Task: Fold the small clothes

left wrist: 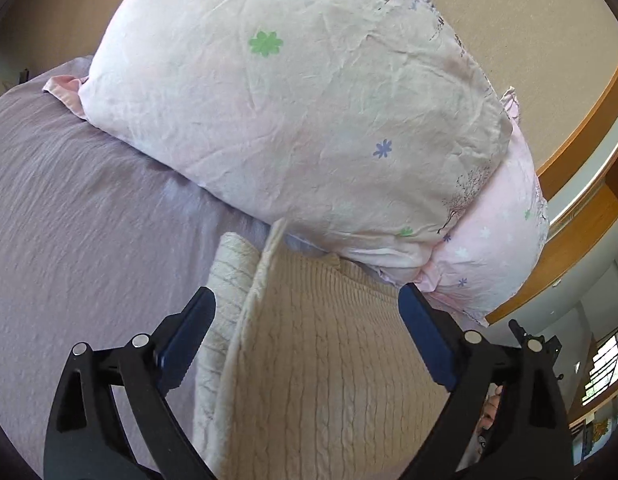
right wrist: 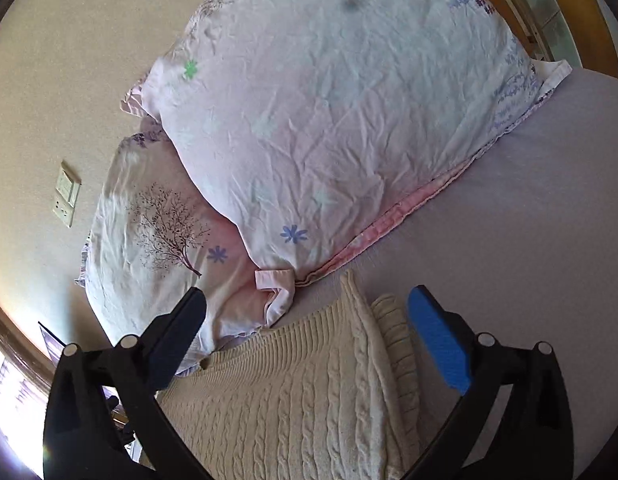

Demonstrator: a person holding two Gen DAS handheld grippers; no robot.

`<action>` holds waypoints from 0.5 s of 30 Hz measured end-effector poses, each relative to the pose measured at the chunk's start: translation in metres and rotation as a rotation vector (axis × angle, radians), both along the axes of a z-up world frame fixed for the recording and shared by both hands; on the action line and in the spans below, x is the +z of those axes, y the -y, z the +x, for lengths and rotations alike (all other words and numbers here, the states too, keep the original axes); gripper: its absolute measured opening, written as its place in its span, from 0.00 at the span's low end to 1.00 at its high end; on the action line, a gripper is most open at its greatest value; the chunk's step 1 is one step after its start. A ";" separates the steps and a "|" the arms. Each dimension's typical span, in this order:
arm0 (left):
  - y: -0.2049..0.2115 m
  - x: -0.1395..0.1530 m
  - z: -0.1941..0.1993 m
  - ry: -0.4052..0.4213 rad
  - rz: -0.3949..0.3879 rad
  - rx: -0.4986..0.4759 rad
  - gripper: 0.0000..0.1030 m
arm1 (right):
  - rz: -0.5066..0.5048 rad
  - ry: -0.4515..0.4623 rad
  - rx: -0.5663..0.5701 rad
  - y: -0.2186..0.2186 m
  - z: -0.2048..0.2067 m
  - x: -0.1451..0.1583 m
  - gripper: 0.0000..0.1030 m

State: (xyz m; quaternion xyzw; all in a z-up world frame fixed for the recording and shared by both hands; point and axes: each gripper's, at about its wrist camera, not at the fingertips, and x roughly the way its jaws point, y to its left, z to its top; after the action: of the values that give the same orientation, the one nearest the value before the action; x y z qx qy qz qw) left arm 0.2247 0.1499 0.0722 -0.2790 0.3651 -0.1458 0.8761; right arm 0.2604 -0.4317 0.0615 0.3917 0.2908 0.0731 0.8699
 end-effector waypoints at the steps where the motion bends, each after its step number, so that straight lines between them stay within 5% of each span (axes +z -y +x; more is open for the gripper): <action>1: -0.005 -0.004 -0.001 -0.029 0.007 -0.002 0.88 | 0.025 -0.006 0.016 0.002 0.001 -0.002 0.98; 4: -0.014 -0.028 0.000 -0.150 0.012 -0.027 0.70 | 0.097 -0.035 0.049 0.006 0.007 -0.010 0.98; 7: -0.019 -0.051 0.001 -0.218 -0.091 -0.073 0.58 | 0.136 -0.046 0.090 0.001 0.009 -0.013 0.98; 15: -0.014 -0.063 -0.004 -0.193 -0.154 -0.043 0.42 | 0.182 -0.028 0.152 -0.002 0.008 -0.007 0.98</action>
State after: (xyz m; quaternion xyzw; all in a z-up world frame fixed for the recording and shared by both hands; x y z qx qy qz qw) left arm 0.2206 0.1637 0.0092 -0.3503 0.4414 -0.1645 0.8095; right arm 0.2687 -0.4293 0.0547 0.4470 0.3240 0.1593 0.8184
